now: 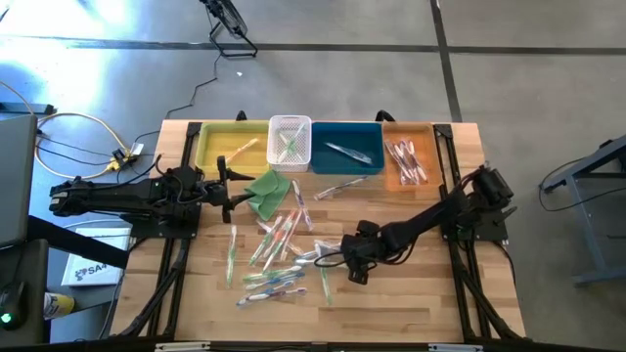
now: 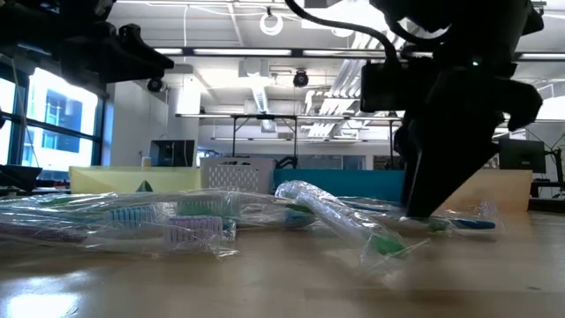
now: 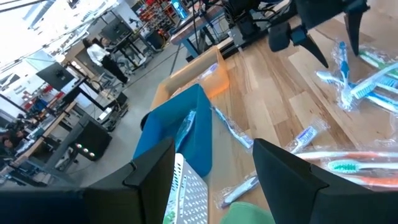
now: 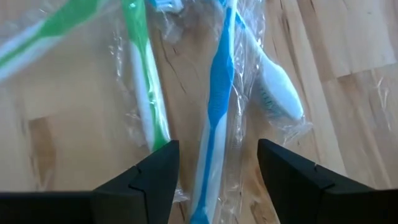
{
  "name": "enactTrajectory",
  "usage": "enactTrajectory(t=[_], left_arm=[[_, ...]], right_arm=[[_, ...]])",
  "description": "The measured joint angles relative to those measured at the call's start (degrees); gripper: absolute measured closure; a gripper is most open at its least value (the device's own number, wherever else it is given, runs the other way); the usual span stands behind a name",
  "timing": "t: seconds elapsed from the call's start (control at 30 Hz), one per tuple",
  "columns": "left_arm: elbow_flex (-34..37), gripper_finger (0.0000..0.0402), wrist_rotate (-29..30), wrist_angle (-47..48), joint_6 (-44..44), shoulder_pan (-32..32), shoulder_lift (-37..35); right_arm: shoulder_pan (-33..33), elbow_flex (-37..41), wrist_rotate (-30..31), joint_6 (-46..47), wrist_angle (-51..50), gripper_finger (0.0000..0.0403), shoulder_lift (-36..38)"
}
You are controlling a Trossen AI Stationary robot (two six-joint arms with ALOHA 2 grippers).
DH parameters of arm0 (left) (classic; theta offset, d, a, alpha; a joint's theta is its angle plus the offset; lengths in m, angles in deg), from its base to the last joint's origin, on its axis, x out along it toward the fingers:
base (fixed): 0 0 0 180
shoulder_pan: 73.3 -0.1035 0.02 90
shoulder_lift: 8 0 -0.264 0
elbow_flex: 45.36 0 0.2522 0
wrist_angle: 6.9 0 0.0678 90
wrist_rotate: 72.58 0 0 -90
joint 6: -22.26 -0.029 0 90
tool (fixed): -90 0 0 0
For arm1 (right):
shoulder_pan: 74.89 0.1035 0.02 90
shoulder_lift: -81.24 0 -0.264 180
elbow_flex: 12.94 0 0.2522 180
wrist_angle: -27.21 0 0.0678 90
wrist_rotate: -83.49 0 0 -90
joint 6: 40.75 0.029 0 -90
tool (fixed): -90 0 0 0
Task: Pick & Place Toothbrushes
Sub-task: Put the blue toothbrush into the blue bin
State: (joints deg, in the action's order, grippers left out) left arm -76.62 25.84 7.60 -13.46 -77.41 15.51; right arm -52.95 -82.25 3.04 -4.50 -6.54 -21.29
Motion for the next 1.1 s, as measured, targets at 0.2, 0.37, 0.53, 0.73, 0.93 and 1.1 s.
enactTrajectory(t=[0.2,0.37,0.53,0.73,0.93,1.1], left_arm=[[0.00,0.0190,-0.02,-0.16,0.02,0.01,0.00],[0.00,0.0190,-0.02,-0.17,0.04,0.00,0.00],[0.00,0.0190,-0.02,-0.18,0.04,0.00,-0.01],[0.00,0.0190,-0.02,-0.18,0.07,0.00,-0.01],[0.00,0.0190,-0.02,-0.18,0.09,0.00,-0.02],[0.00,0.0190,-0.02,-0.20,0.09,-0.01,-0.02]], right_arm=[[0.02,-0.13,2.50,0.21,0.11,0.0201,-1.67],[-0.01,-0.11,2.96,1.47,-0.18,0.0243,-1.55],[-0.07,-0.06,3.12,1.61,-0.31,0.0303,-1.47],[-0.11,-0.04,2.54,1.12,-0.29,0.0370,-1.29],[-0.17,0.00,0.64,0.06,-0.55,0.0380,-0.59],[-0.31,0.15,-1.65,-0.56,-1.71,0.0382,2.07]])
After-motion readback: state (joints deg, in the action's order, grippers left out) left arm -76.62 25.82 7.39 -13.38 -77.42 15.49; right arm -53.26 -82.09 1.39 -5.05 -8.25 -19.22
